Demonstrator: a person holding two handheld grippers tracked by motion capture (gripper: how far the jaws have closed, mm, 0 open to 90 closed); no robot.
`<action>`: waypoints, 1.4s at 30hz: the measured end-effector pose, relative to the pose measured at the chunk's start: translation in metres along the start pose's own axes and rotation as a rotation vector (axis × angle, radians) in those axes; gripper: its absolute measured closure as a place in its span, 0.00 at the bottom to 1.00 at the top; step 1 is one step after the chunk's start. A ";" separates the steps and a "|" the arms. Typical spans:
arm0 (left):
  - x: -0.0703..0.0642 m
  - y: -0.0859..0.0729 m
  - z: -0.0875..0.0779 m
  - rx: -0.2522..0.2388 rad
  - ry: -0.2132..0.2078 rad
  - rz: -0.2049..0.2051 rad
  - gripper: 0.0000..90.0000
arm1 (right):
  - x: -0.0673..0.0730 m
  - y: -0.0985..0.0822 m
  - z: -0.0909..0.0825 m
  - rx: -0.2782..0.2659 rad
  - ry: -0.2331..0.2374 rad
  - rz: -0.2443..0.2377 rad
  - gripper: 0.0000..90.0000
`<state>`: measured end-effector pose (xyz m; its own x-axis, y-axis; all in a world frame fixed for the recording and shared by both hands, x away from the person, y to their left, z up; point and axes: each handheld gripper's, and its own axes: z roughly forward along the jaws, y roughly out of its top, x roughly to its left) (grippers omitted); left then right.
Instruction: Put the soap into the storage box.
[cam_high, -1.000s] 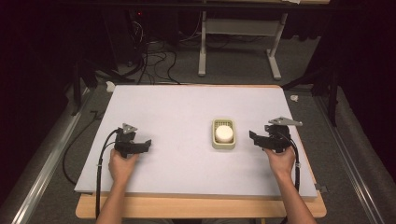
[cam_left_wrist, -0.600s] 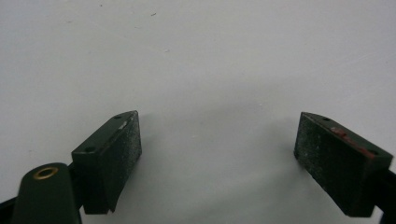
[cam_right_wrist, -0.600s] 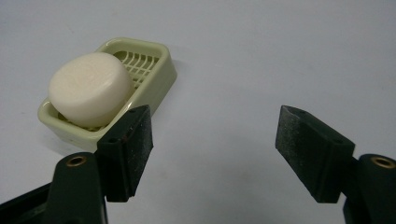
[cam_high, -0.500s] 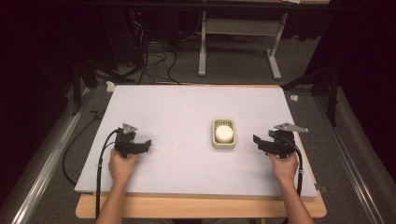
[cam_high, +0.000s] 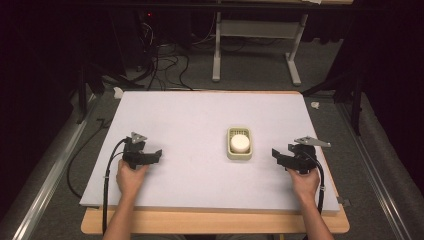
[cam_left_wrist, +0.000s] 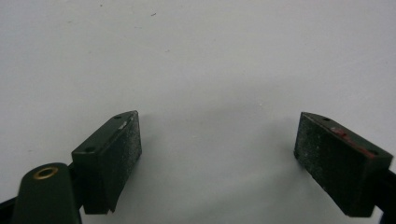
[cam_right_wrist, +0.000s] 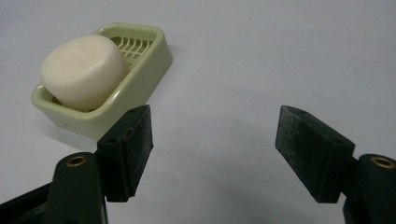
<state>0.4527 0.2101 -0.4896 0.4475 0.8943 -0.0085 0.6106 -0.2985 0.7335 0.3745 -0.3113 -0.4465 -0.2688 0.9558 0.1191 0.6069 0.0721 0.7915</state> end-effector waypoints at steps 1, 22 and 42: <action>0.000 0.000 0.000 0.000 -0.001 0.000 0.17 | 0.000 -0.001 0.000 0.002 0.001 0.001 0.31; 0.000 0.000 0.000 0.000 0.000 0.001 0.17 | 0.006 -0.016 0.013 0.058 -0.023 -0.023 0.32; 0.000 0.000 0.000 -0.001 0.001 0.002 0.17 | 0.014 -0.023 0.027 0.110 -0.095 -0.071 0.33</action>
<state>0.4525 0.2100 -0.4896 0.4485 0.8938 -0.0064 0.6089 -0.3002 0.7343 0.3770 -0.2922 -0.4790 -0.2449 0.9695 0.0037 0.6685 0.1661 0.7249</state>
